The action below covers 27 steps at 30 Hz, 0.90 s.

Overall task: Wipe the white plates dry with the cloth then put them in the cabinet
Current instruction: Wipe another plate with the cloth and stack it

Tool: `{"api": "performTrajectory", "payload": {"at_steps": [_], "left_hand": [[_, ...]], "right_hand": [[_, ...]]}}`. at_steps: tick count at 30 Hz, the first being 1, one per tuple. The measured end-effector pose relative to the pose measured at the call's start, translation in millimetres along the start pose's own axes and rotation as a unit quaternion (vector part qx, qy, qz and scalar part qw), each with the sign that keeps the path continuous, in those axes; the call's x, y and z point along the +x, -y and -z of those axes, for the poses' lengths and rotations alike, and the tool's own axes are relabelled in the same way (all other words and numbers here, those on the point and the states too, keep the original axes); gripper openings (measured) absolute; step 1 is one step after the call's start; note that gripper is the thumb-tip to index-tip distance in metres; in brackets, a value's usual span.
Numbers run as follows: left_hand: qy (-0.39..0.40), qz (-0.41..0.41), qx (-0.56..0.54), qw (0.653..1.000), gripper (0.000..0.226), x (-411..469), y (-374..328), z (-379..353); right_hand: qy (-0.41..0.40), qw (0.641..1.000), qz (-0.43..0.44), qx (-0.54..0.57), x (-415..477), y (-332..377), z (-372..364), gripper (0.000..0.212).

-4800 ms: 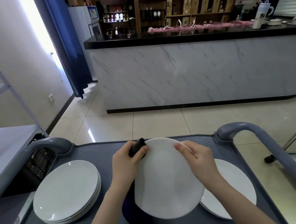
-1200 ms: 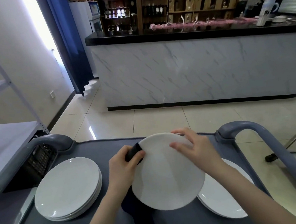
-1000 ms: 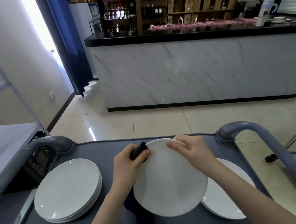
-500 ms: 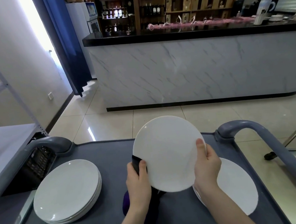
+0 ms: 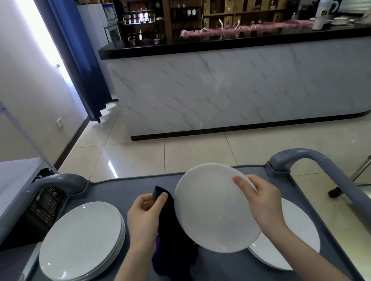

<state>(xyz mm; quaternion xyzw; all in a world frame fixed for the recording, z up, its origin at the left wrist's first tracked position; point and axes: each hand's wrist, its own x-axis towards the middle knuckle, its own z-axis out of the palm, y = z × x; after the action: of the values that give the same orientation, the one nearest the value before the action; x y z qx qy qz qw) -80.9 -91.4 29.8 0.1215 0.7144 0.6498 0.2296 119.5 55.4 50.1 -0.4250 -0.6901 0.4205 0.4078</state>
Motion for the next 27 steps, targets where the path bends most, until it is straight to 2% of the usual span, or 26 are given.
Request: {"api": "performTrajectory", "payload": {"at_steps": [3,6,8,10,12,13,16,18,22,24,26,27], "left_hand": [[-0.012,0.000,0.014,1.000,0.021,9,-15,-3],[0.021,0.004,0.009,1.000,0.018,13,-25,-4],[0.090,-0.007,0.012,0.996,0.012,10,-29,-4],[0.195,-0.028,0.037,0.980,0.003,3,-30,-3],[0.270,-0.060,0.082,0.957,0.023,-2,-27,-3],[0.283,-0.083,0.107,0.950,0.030,-3,-26,-5],[0.264,-0.139,0.138,0.944,0.032,-7,-26,-11],[0.242,-0.145,0.125,0.951,0.028,-9,-25,-13],[0.152,-0.130,0.091,0.976,0.026,-21,-18,-20],[0.100,-0.129,0.074,0.984,0.029,-26,-15,-24],[0.067,-0.128,0.067,0.987,0.031,-29,-14,-28],[0.062,-0.130,0.069,0.987,0.031,-30,-14,-29]], "right_hand": [[0.066,0.998,0.006,-0.005,-5,7,1,0.007],[0.134,0.991,0.011,-0.008,-7,11,2,0.013],[0.164,0.985,0.034,-0.031,-6,13,1,0.014],[0.174,0.980,0.073,-0.062,-5,13,0,0.012],[0.181,0.970,0.131,-0.094,-3,17,-3,0.009],[0.186,0.965,0.157,-0.103,-2,18,-4,0.006],[0.187,0.961,0.169,-0.112,2,24,-8,0.011],[0.155,0.965,0.157,-0.144,7,26,-10,0.017],[-0.024,0.956,0.177,-0.231,1,27,-18,0.039],[-0.084,0.947,0.180,-0.254,-11,25,-26,0.039],[-0.031,0.965,0.140,-0.218,-25,24,-35,0.041],[0.015,0.976,0.105,-0.189,-31,25,-39,0.050]]}}
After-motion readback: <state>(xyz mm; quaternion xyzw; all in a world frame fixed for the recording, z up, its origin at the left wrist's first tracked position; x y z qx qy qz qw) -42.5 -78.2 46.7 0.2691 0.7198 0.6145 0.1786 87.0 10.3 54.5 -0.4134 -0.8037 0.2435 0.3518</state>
